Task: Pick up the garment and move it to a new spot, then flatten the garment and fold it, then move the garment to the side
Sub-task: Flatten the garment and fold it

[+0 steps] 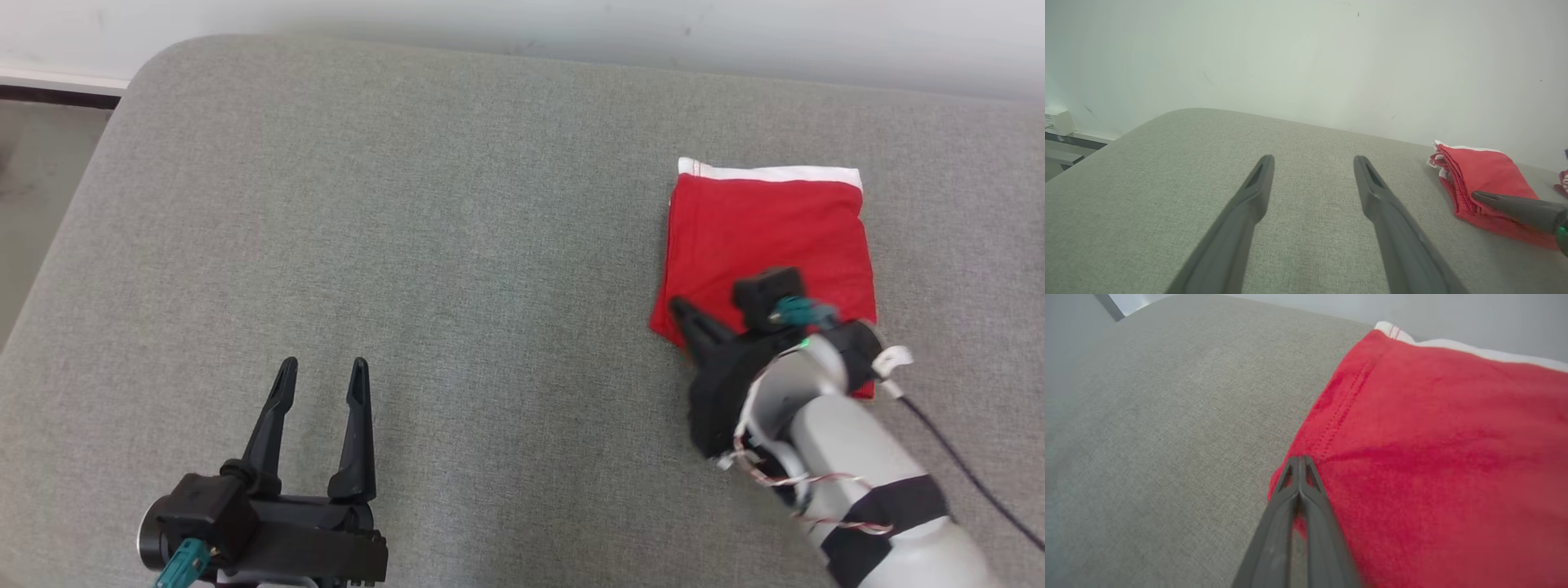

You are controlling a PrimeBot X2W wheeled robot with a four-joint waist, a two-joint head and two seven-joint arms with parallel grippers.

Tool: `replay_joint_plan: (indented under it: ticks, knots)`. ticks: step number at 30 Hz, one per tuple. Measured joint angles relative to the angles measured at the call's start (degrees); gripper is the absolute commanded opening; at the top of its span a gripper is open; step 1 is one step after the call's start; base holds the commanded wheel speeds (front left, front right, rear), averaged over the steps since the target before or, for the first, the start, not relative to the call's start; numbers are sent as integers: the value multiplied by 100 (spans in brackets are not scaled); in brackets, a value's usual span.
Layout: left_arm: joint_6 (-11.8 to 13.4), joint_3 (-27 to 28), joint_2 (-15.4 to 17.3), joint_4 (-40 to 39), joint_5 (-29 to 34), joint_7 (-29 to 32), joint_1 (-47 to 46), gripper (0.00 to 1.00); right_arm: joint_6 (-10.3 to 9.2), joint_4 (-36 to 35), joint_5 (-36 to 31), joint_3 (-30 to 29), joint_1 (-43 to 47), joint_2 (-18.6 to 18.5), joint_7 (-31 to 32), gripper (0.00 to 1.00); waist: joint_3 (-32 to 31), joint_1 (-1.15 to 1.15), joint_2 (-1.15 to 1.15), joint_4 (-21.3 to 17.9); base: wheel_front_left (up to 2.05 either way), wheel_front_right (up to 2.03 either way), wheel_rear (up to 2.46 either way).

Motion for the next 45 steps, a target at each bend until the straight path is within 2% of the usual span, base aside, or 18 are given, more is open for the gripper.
replay_joint_plan:
  ticks: [8,14,15,16,17,25,32,36,45]
  knots:
    - [12,11,0,24,-10,0,9,100,0,179,298,558,65,120,-137,0,-85,0,0,-15,0,0,0]
    - [45,144,0,31,23,0,49,100,0,-221,698,432,140,202,-702,0,-193,0,0,-132,0,0,0]
    - [71,178,1,27,42,0,61,100,0,-339,786,354,189,224,-840,24,-219,0,0,-166,0,0,0]
    - [85,208,0,22,52,0,77,100,0,-459,853,294,253,237,-982,89,-247,0,0,-205,0,0,0]
    - [85,233,-1,18,56,0,100,100,0,-565,858,234,315,231,-1106,100,-277,0,0,-243,0,0,0]
    - [-16,527,1,101,112,0,199,100,0,-1326,1049,-690,1098,103,-1985,100,-566,-1,0,-559,0,0,0]
    - [-102,750,2,238,153,-1,294,100,0,-1473,784,-1414,1693,-96,-2209,100,-778,-1,0,-866,0,0,0]
    - [-165,809,0,487,210,-1,303,100,0,-1378,491,-1561,2034,-257,-2229,100,-893,-1,0,-1003,0,0,0]
    - [-177,1003,0,916,368,-1,269,100,0,-1105,447,-1530,2369,-252,-2363,100,-1120,-1,0,-1246,0,0,0]
